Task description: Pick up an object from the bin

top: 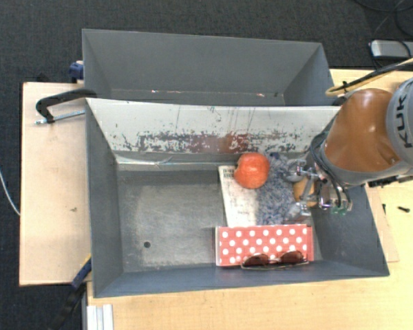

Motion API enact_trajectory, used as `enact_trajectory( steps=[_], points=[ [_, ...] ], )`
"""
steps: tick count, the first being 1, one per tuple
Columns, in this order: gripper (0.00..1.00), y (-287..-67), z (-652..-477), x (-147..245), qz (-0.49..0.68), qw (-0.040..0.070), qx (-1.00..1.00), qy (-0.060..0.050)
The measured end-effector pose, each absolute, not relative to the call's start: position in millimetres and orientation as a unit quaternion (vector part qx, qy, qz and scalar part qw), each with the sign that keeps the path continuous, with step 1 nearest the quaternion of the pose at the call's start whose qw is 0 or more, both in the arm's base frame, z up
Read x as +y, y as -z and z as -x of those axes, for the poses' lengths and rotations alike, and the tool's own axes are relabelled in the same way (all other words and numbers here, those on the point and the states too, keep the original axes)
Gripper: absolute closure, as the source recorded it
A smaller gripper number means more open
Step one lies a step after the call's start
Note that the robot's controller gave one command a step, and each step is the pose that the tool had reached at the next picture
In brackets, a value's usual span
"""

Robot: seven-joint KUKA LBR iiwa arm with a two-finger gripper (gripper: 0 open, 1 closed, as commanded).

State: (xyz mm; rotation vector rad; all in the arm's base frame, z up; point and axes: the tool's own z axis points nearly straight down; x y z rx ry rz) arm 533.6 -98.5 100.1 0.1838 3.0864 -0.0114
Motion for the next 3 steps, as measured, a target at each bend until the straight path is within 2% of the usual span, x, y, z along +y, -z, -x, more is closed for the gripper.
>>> enact_trajectory(
  steps=[1,2,3],
  points=[
    [0.0,-90,-543.1,-74,0.033,0.026,0.999,0.007],
    [1.0,-94,-562.9,-27,-0.005,0.018,1.0,0.002],
    [0.0,-90,-558.7,-24,-0.004,0.01,1.0,0.001]
  ],
)
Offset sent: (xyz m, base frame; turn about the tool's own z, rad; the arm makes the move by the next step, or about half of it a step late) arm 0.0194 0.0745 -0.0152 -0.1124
